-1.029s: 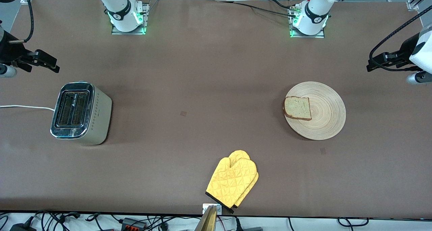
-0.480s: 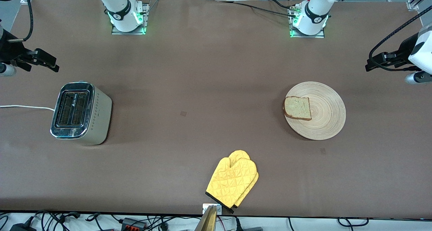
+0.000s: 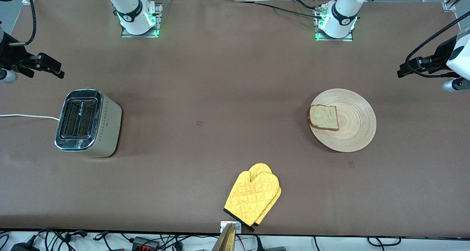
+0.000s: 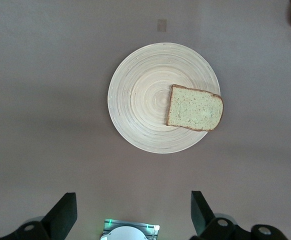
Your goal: Move plate and put bread in toaster
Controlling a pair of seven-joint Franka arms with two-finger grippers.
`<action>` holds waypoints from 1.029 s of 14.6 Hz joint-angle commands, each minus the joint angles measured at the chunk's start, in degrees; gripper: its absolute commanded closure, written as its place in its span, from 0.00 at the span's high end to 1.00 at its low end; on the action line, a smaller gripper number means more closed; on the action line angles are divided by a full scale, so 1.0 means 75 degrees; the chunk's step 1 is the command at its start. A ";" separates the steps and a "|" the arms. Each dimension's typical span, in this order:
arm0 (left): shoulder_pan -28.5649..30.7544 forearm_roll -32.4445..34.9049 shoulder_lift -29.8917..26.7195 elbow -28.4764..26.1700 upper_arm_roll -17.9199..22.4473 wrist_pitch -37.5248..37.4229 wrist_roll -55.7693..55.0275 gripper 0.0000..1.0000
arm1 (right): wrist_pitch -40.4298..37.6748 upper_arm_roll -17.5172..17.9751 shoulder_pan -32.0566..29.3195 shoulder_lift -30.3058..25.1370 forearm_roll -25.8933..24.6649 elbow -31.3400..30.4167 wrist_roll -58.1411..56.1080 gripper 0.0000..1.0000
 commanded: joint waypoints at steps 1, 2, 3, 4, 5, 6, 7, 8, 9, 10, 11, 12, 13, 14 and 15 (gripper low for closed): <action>0.0127 -0.0154 0.0101 0.0021 0.0038 0.0021 0.0004 1.00 | 0.0121 0.0085 -0.0079 -0.0166 -0.0092 -0.0202 0.0073 1.00; 0.0151 -0.0177 0.0194 0.0091 0.0026 0.0010 0.0050 1.00 | 0.0121 0.0085 -0.0090 -0.0166 -0.0080 -0.0202 0.0073 1.00; 0.0163 -0.0189 0.0392 0.0127 0.0026 -0.0037 0.0063 1.00 | 0.0121 0.0085 -0.0090 -0.0166 -0.0092 -0.0202 0.0061 1.00; 0.0175 -0.0224 0.0441 0.0127 0.0026 -0.0026 0.0074 1.00 | 0.0121 0.0074 -0.0090 -0.0166 -0.0092 -0.0202 0.0061 1.00; 0.0244 -0.0421 0.0534 0.0127 0.0026 -0.0026 0.0074 1.00 | 0.0121 0.0085 -0.0102 -0.0166 -0.0092 -0.0202 0.0061 1.00; 0.0442 -0.0783 0.0674 0.0127 0.0026 -0.0026 0.0074 1.00 | 0.0121 0.0074 -0.0090 -0.0166 -0.0092 -0.0202 0.0061 1.00; 0.0688 -0.1135 0.0850 0.0127 0.0026 -0.0002 0.0086 1.00 | 0.0121 0.0074 -0.0090 -0.0166 -0.0092 -0.0202 0.0061 1.00; 0.0841 -0.1533 0.1176 0.0127 0.0026 0.0067 0.0202 1.00 | 0.0109 0.0085 -0.0102 -0.0166 -0.0080 -0.0214 0.0061 1.00; 0.0935 -0.1861 0.1736 0.0139 0.0026 0.0219 0.0540 1.00 | 0.0121 0.0074 -0.0090 -0.0166 -0.0080 -0.0202 0.0061 1.00; 0.1076 -0.1992 0.2137 0.0139 0.0026 0.0499 0.0972 1.00 | 0.0121 0.0074 -0.0090 -0.0166 -0.0080 -0.0202 0.0061 1.00; 0.1228 -0.2040 0.2465 0.0185 0.0026 0.0803 0.1429 1.00 | 0.0132 0.0085 -0.0079 -0.0177 -0.0080 -0.0202 0.0061 1.00; 0.1345 -0.2029 0.2712 0.0278 0.0026 0.0969 0.1793 1.00 | 0.0144 0.0085 -0.0055 -0.0177 -0.0080 -0.0202 0.0061 1.00; 0.1497 -0.2029 0.2935 0.0291 0.0026 0.0994 0.2145 1.00 | 0.0144 0.0085 -0.0044 -0.0177 -0.0080 -0.0202 0.0061 1.00; 0.1754 -0.2052 0.3204 0.0303 0.0026 0.1029 0.2659 1.00 | 0.0144 0.0085 -0.0043 -0.0177 -0.0080 -0.0202 0.0061 1.00; 0.1989 -0.2215 0.3439 0.0303 0.0015 0.1134 0.3117 1.00 | 0.0156 0.0085 -0.0043 -0.0177 -0.0092 -0.0202 0.0061 1.00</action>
